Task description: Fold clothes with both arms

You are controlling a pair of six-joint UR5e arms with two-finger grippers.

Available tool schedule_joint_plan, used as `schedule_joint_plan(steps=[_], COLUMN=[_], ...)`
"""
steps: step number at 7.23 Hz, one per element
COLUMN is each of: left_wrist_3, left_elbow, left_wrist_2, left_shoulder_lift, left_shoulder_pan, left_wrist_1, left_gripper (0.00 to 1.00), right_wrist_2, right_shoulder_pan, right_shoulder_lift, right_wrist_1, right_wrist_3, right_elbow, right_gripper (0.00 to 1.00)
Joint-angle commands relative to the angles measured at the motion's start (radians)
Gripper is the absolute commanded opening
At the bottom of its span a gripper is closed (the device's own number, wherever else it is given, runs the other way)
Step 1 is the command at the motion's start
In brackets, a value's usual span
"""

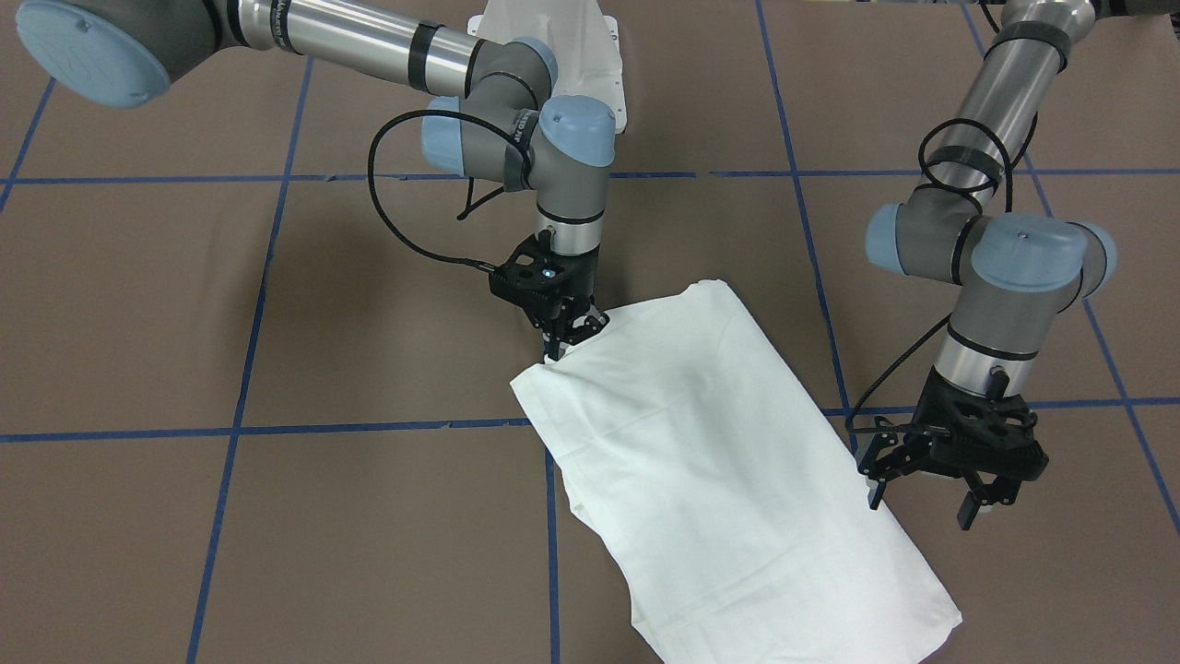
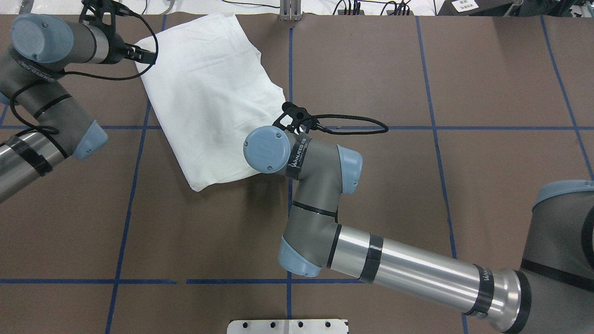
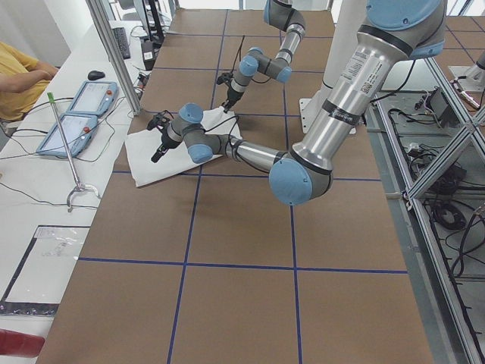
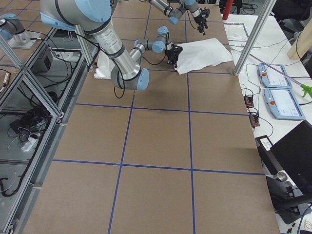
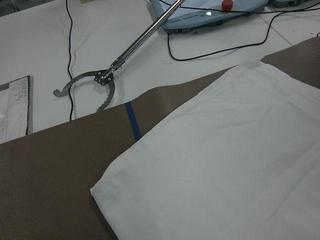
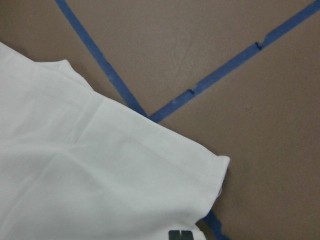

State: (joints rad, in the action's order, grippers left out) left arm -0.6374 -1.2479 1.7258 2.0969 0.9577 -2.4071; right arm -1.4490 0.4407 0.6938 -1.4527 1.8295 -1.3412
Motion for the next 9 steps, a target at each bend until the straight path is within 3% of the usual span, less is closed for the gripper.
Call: schedule_joint_plan(steps=[1,2,4,6,8,9], left_wrist_3=[-0.028,-0.033,-0.033,-0.033,-0.034,-0.034], left_elbow=[-0.004,-0.011,-0.012,-0.012,-0.013,-0.013], left_wrist_2=[0.0,0.0,0.0,0.002,0.002,0.002], left_shoulder_lift=[-0.003,-0.006,-0.006,-0.008,-0.008,-0.008], left_shoulder_pan=[-0.001,-0.001,-0.001,-0.001,-0.002,-0.002], left_wrist_1=[0.0,-0.001,-0.001,-0.001,-0.001,0.0], left_gripper=[1.0,1.0,1.0,1.0,1.0,1.0], right_wrist_2=[-0.008,0.005,0.109,0.205,0.217,0.219], right_shoulder_pan=[0.021,-0.018,-0.182,-0.323,-0.358,-0.358], right_shoulder_lift=[0.257,0.338,0.363,0.323,0.274,0.282], right_wrist_1=[-0.012,-0.065,-0.237,-0.333,-0.385,-0.385], right_wrist_3=[-0.062,-0.055,0.034,0.157,0.171,0.166], right_elbow=[-0.303,-0.437,-0.599,-0.616,-0.612,-0.609], right_gripper=[0.0,0.0,0.0,0.0,0.0,0.57])
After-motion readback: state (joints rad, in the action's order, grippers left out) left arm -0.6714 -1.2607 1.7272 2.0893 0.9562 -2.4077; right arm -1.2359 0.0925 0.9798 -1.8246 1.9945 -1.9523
